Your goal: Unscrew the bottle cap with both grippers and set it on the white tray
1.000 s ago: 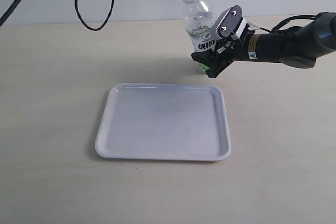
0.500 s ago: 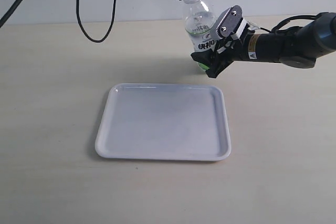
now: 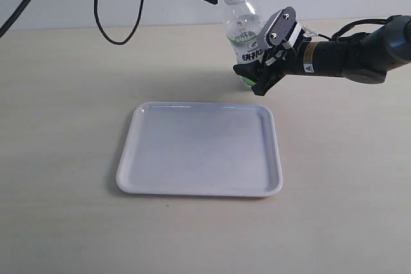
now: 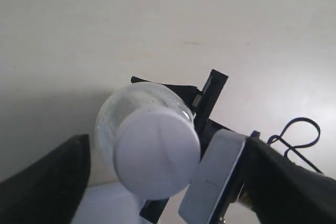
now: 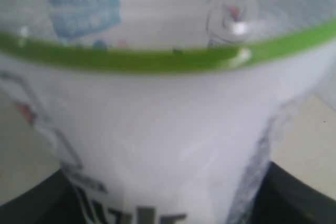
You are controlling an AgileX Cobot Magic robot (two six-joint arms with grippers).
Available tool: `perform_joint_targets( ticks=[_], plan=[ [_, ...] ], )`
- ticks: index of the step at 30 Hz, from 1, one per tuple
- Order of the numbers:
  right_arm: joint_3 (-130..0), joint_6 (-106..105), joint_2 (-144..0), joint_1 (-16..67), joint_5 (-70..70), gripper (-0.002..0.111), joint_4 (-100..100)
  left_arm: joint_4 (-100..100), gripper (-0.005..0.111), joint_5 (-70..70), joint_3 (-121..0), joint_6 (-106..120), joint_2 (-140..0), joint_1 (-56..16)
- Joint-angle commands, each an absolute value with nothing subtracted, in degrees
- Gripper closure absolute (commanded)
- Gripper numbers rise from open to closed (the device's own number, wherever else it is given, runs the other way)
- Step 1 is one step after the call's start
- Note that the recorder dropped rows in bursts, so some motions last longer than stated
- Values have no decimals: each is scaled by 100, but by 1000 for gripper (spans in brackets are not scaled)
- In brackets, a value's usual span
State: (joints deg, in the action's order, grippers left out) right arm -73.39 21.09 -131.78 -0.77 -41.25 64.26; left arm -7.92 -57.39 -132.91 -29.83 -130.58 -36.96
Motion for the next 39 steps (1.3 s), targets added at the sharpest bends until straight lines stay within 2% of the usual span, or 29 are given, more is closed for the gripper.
perform_joint_targets(
  ticks=[1, 17, 21, 26, 39],
  plan=[
    [-7300, 2128, -13209, -70, -4190, 108, 6465, -850, 25, -5689, -13277, -2162, -13062, -3736],
    [-7300, 2260, -13209, -70, -4190, 108, 6547, -611, 27, -5350, -13277, 432, -12981, -3721],
    [-7300, 2260, -13209, -70, -4179, 108, 6556, -611, 46, -5324, -13277, 432, -12981, -3721],
    [-7300, 2260, -13209, -70, -4179, 108, 6556, -611, 40, -5400, -13277, 545, -13045, -3721],
    [-7300, 2260, -13209, -70, -4190, 108, 6549, -611, 41, -5684, -13277, 545, -13055, -3721]
  ],
)
